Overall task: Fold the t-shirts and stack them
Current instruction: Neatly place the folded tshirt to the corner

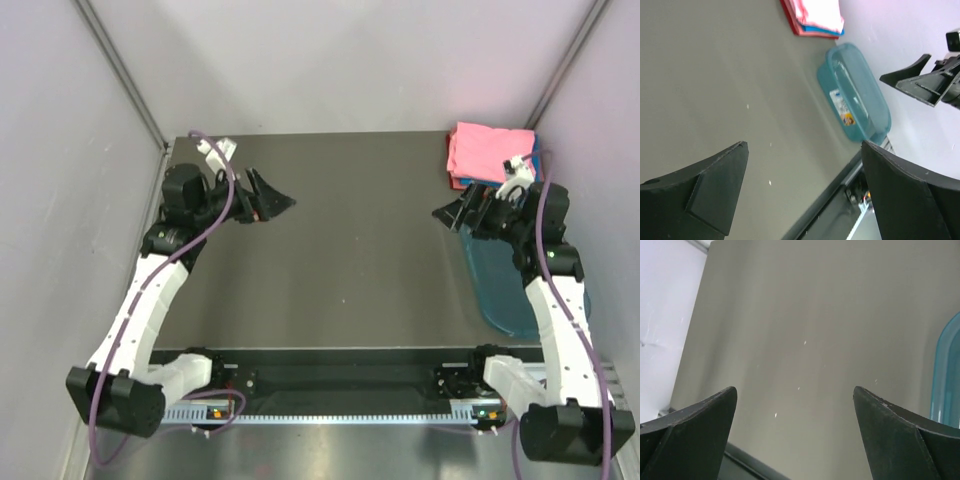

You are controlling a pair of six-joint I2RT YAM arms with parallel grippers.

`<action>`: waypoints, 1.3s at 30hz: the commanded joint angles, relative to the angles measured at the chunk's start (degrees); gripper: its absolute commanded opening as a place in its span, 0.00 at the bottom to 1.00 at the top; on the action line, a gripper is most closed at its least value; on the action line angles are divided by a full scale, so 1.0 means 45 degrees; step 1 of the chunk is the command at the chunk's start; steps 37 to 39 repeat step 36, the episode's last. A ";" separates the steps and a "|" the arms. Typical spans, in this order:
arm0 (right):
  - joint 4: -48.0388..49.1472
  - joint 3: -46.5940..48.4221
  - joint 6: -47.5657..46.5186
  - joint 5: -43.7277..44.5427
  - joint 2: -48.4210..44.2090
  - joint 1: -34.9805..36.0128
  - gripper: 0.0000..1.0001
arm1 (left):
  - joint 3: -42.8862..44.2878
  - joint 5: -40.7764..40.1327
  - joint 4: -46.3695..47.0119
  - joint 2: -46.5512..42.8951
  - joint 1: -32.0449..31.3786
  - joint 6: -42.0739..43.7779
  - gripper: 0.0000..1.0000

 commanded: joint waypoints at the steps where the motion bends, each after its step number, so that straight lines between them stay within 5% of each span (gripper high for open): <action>1: 0.0439 -0.0282 0.0146 -0.0479 -0.1002 0.0168 1.00 | -0.0473 -0.0093 -0.0542 -0.1492 0.0054 0.0725 0.99; 10: -0.0773 0.0010 -0.0910 -0.0499 -0.1393 0.0148 1.00 | -0.0572 -0.0816 -0.1207 -0.3056 0.0054 0.1038 0.99; 39: -0.0442 -0.0009 -0.0930 -0.0088 -0.2253 0.0148 1.00 | -0.0357 -0.0759 -0.1266 -0.3174 0.0054 0.1117 0.99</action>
